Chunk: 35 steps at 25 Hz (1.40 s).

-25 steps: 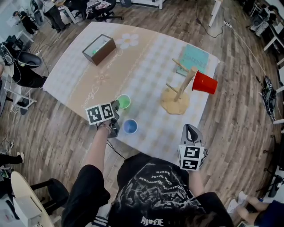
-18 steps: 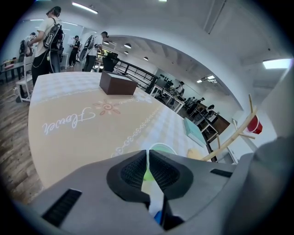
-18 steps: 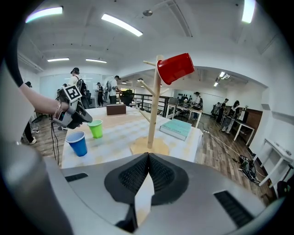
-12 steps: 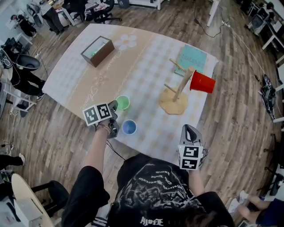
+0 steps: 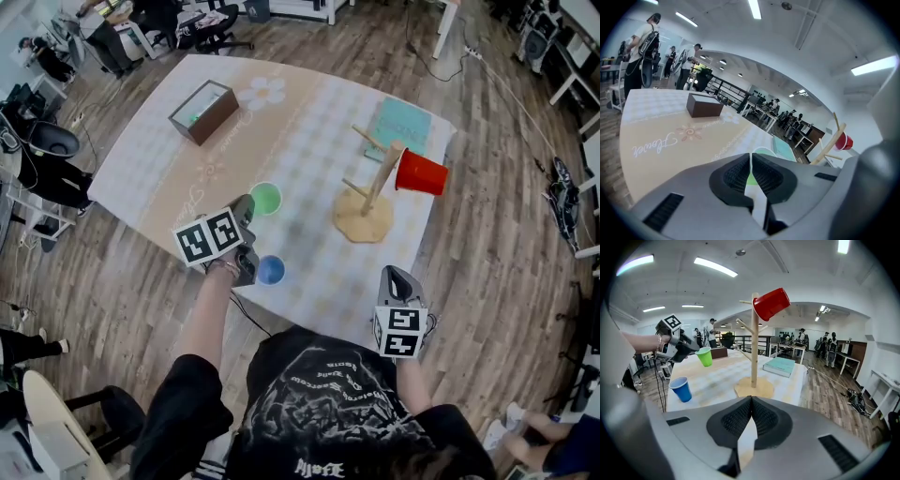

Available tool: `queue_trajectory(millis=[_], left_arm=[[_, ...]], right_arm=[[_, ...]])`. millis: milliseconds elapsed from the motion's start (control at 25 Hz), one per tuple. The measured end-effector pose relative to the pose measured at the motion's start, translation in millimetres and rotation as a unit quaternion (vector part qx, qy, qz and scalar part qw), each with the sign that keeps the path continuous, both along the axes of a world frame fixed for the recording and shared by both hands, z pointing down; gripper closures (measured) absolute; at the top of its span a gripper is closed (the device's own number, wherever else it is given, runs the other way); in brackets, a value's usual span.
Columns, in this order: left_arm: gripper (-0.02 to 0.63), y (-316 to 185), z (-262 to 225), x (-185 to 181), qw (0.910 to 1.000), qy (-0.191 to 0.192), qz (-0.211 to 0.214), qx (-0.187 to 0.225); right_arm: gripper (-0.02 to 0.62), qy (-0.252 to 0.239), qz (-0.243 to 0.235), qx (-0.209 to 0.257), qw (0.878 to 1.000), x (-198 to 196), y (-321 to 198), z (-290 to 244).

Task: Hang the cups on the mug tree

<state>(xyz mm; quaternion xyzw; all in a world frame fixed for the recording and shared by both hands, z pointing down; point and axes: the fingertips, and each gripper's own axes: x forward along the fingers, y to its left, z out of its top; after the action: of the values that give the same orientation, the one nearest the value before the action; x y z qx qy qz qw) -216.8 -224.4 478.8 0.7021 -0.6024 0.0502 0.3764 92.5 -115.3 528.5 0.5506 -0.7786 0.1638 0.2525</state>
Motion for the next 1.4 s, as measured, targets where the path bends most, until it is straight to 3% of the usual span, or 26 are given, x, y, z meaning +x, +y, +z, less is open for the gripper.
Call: queue_trajectory(millis=[240, 600, 920, 1400], left_arm=[[0.574, -6, -44, 20, 0.9975, -0.043, 0.015, 0.054], [0.574, -3, -114, 35, 0.9874, -0.096, -0.005, 0.126], [0.574, -4, -161, 57, 0.968, -0.159, -0.015, 0.194], [0.574, -8, -200, 109, 0.9257, -0.26, -0.015, 0.275]], right_arm=[[0.586, -0.002, 0.002, -0.01, 1.0, 0, 4, 6], [0.586, 0.003, 0.007, -0.014, 1.0, 4, 13, 7], [0.586, 0.006, 0.011, -0.014, 1.0, 6, 14, 4], [0.586, 0.013, 0.019, -0.018, 1.0, 16, 24, 8]])
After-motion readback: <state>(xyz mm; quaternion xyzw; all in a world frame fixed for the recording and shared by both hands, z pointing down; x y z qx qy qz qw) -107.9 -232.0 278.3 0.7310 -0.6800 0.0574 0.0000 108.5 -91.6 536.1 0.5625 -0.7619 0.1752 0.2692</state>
